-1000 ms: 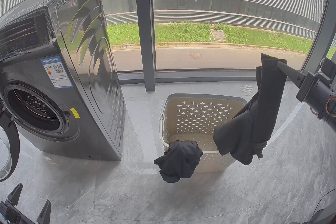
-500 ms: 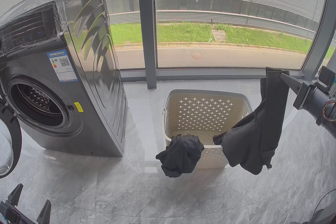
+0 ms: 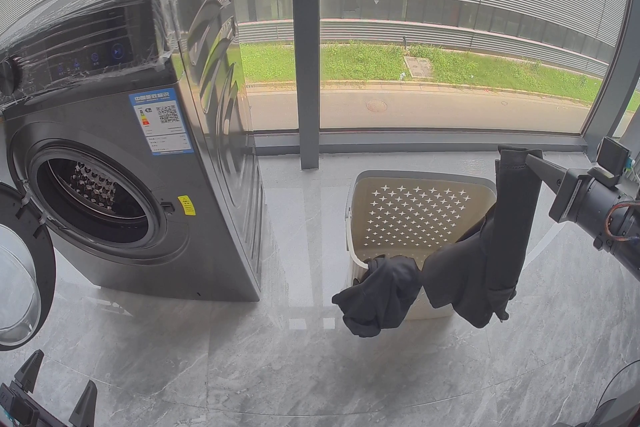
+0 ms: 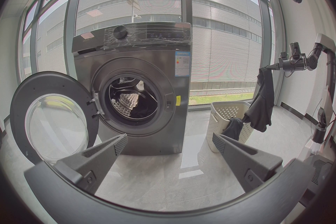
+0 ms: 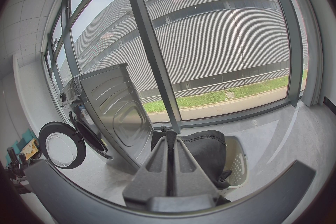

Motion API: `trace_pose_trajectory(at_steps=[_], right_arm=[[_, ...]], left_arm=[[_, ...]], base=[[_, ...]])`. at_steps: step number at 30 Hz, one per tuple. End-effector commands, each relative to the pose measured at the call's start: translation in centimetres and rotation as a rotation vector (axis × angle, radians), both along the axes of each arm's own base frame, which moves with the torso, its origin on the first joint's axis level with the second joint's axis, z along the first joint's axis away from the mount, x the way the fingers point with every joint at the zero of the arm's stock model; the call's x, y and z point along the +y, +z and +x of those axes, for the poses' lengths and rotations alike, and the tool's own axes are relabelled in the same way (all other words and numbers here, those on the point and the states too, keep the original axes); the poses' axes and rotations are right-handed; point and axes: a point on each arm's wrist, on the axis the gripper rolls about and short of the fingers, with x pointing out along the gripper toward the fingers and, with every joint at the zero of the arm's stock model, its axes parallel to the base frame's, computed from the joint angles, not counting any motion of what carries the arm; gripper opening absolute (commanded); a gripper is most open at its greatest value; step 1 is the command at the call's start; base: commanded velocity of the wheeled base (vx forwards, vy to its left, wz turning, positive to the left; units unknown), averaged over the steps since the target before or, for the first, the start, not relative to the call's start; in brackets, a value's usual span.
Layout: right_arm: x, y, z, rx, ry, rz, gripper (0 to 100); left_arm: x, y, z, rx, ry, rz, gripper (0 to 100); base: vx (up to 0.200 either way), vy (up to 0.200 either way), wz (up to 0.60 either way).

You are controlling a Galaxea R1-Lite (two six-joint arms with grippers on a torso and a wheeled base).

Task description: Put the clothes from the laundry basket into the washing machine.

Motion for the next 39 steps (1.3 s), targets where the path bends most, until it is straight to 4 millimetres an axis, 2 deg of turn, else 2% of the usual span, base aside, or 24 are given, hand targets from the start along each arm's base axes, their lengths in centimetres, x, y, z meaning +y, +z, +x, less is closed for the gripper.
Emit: trace_pose_trajectory(at_steps=[1, 16, 23, 39], right_arm=[[0.8, -0.5, -0.1, 0.021, 0.036, -0.005, 0], [2.4, -1.7, -1.2, 0.059, 0.130, -0.026, 0], [2.7, -1.5, -1.5, 0.047, 0.150, -0.018, 0], [2.7, -1.3, -1.6, 0.040, 0.151, -0.016, 0]], left_arm=[[0.0, -0.5, 0.0, 0.001, 0.000, 0.000, 100], [0.0, -0.5, 0.0, 0.000, 0.000, 0.007, 100], [0.0, -0.5, 0.0, 0.001, 0.000, 0.002, 100], [0.0, -0.5, 0.0, 0.000, 0.000, 0.002, 100]], base=[[0.000, 0.200, 0.00], [0.000, 0.200, 0.00], [0.000, 0.000, 0.00], [-0.200, 0.000, 0.00]])
